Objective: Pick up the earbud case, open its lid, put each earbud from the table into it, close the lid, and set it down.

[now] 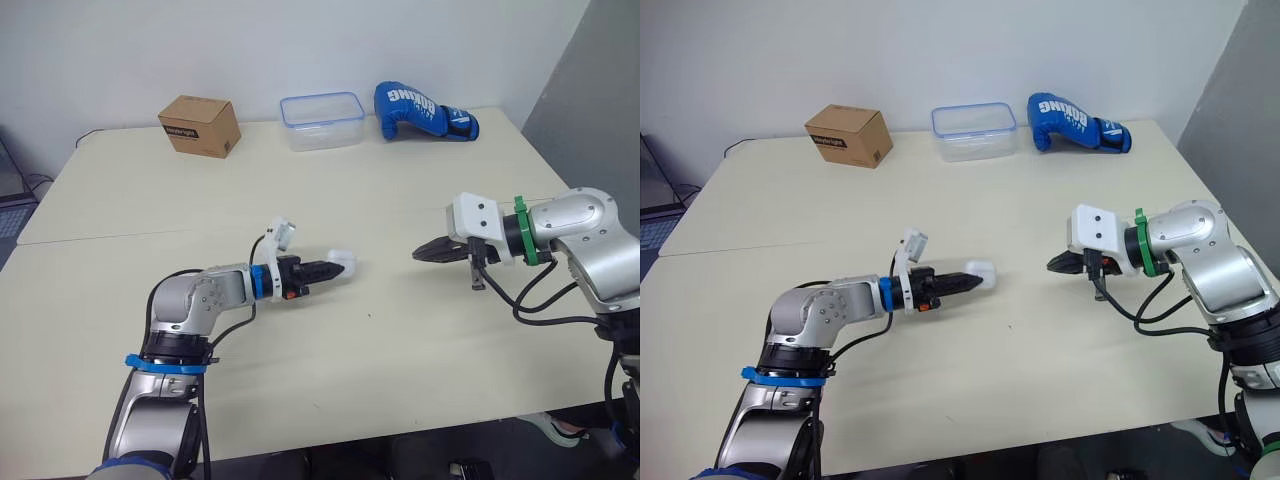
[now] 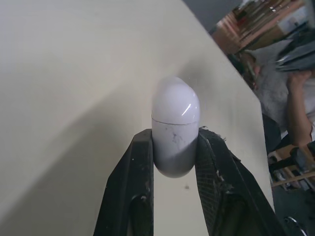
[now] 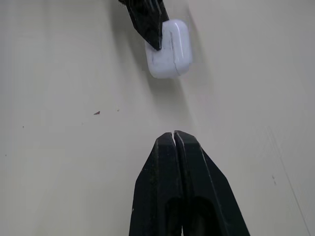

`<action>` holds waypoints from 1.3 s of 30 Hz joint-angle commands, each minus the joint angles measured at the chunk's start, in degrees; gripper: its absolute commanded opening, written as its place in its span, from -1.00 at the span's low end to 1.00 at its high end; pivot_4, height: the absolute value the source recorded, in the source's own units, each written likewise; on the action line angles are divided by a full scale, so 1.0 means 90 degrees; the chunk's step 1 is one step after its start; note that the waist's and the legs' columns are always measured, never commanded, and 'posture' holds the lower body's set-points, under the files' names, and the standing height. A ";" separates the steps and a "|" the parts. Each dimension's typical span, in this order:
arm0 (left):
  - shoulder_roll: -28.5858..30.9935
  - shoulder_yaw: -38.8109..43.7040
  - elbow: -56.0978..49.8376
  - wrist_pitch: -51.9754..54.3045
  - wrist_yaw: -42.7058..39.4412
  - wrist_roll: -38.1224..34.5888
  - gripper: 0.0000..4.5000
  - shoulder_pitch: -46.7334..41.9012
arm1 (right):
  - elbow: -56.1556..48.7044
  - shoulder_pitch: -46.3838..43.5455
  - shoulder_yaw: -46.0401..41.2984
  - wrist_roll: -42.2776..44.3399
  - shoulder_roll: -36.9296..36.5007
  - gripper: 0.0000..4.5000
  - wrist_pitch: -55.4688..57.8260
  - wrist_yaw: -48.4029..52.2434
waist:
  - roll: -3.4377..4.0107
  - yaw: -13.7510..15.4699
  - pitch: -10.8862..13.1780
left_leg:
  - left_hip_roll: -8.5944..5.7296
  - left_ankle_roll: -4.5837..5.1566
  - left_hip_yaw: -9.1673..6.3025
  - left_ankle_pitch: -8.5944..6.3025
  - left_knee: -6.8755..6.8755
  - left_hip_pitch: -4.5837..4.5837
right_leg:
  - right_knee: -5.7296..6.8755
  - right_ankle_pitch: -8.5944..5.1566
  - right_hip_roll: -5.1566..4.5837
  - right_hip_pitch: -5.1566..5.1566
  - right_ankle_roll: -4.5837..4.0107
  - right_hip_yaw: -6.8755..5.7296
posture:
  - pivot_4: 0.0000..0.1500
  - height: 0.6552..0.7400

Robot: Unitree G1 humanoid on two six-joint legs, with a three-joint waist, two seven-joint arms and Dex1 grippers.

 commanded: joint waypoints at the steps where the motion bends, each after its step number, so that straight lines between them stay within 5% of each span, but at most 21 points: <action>1: -0.0004 -0.0166 0.0062 0.0261 0.0192 0.0164 -0.64 -0.0165 | -0.0247 -0.0022 -0.0143 0.0022 0.0016 -0.98 0.0020 -0.0032 | 0.0000 0.0001 0.0000 | 0.0000 0.0000 0.0000 0.0000 0.0000 0.0000 | 0.0001 0.0000 0.0000 0.0000 0.0000 0.0000 | 1.00 1.00; 11: -0.0050 -0.0177 0.0535 0.0093 0.0476 0.0543 -0.64 -0.0316 | -0.0398 0.0075 -0.0140 0.0014 0.0097 -0.98 0.0098 -0.0080 | 0.0000 0.0079 -0.0001 | -0.0001 -0.0002 -0.0001 0.0001 0.0005 0.0003 | 0.0004 0.0000 -0.0002 0.0004 0.0000 0.0000 | 1.00 1.00; 19: 0.0311 -0.0101 0.0148 0.0170 0.0453 0.0588 0.40 -0.0128 | -0.0351 0.0093 -0.0077 -0.0049 0.0144 -1.00 0.0058 -0.0099 | 0.0000 0.0060 -0.0001 | 0.0000 -0.0002 0.0001 0.0001 0.0004 0.0005 | 0.0005 0.0000 -0.0001 0.0003 0.0000 0.0001 | 1.00 1.00; 31: 0.1968 0.0444 -0.1770 -0.0371 -0.0226 0.0386 0.40 0.1284 | -0.0268 0.0292 -0.0170 -0.0086 0.0149 -1.00 -0.0011 -0.0059 | 0.0002 -0.0014 -0.0001 | 0.0006 -0.0002 0.0002 0.0000 -0.0009 0.0004 | -0.0001 0.0000 0.0001 -0.0003 -0.0001 0.0004 | 1.00 1.00; 39: 0.1670 0.1874 -0.3388 -0.2739 -0.0057 0.0630 0.40 0.3418 | -0.0843 0.1328 -0.0889 0.0364 0.0102 -1.00 0.0719 -0.0598 | 0.0002 0.0157 0.0000 | 0.0009 -0.0003 0.0005 -0.0001 -0.0008 0.0000 | -0.0009 0.0000 -0.0002 -0.0002 -0.0001 0.0004 | 1.00 1.00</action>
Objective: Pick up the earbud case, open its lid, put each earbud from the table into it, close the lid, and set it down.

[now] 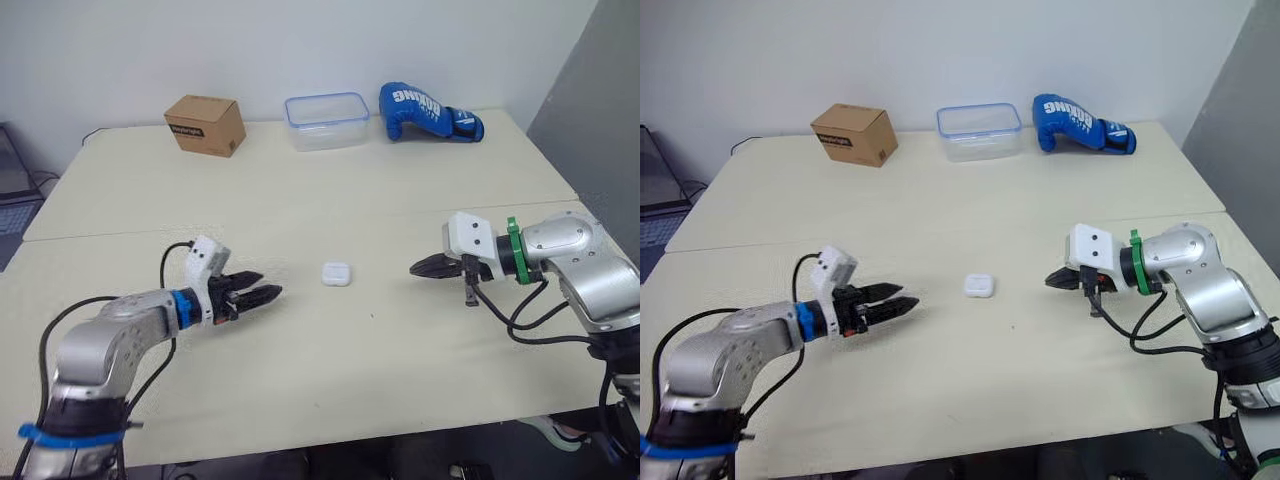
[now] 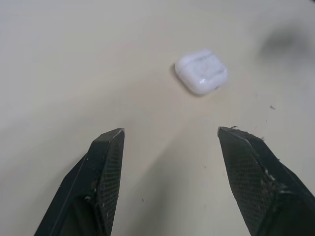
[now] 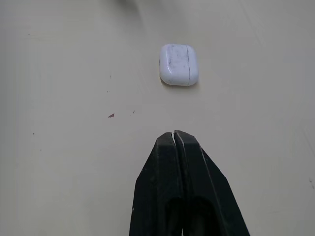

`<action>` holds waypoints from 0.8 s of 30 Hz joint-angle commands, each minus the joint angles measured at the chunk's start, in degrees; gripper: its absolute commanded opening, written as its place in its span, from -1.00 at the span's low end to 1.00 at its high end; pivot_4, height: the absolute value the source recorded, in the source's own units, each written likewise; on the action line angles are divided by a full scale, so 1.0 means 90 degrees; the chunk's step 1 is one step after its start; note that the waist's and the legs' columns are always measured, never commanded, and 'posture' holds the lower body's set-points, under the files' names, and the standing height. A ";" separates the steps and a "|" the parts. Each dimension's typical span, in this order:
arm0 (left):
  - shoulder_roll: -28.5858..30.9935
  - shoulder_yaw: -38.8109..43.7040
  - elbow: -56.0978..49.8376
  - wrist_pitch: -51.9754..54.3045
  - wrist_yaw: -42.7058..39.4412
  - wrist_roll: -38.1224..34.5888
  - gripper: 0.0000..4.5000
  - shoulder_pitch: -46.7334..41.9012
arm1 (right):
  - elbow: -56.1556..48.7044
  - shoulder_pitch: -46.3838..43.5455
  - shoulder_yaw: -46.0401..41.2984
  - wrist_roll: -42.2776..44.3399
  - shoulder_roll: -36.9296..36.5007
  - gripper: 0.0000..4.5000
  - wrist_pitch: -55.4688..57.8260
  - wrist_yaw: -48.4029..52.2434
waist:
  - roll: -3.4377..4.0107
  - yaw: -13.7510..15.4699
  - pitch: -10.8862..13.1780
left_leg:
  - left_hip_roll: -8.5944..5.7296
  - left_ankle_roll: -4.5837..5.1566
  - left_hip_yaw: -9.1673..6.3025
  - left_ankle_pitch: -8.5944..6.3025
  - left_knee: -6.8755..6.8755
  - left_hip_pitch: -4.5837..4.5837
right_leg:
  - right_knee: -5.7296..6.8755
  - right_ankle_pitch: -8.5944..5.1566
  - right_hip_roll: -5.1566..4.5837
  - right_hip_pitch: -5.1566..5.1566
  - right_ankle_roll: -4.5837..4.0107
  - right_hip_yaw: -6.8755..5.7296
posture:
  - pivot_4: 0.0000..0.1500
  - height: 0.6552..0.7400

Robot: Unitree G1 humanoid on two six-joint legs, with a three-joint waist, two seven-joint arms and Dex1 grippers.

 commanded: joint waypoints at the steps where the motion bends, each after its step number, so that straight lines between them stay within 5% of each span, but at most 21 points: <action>1: -0.0169 0.0646 -0.0732 -0.0893 0.0227 0.0224 0.40 0.0849 | -0.0741 0.0707 -0.0703 0.0463 -0.0123 -1.00 0.0647 -0.0380 | 0.0000 0.0020 0.0000 | 0.0001 0.0000 0.0001 -0.0001 -0.0001 0.0000 | -0.0002 0.0000 0.0000 0.0001 0.0000 0.0001 | 1.00 1.00; 9: -0.0951 0.0975 -0.1860 -0.1418 0.0842 0.0312 0.40 0.2828 | -0.2330 0.2946 -0.1275 0.1150 0.0078 -1.00 0.1817 -0.1323 | -0.0002 0.0070 0.0000 | -0.0001 0.0033 0.0005 -0.0017 0.0006 0.0007 | -0.0001 0.0001 0.0000 0.0019 -0.0001 0.0001 | 1.00 1.00; 13: -0.1023 0.0818 -0.1558 -0.1760 0.0938 0.0559 0.40 0.2794 | -0.2376 0.3103 -0.1131 0.1141 0.0195 -1.00 0.1860 -0.1633 | -0.0002 0.0073 0.0001 | 0.0005 0.0035 0.0005 -0.0018 -0.0002 0.0100 | -0.0013 0.0000 0.0009 0.0114 -0.0005 -0.0006 | 1.00 1.00; 24: -0.1087 0.0816 -0.1319 -0.2120 0.0886 0.0479 0.40 0.2692 | -0.2537 0.3108 -0.0930 0.1222 0.0115 -1.00 0.1940 -0.1713 | -0.0003 0.0063 0.0001 | 0.0009 0.0041 0.0007 -0.0024 -0.0019 0.0099 | -0.0036 0.0000 0.0010 0.0109 -0.0004 -0.0004 | 1.00 1.00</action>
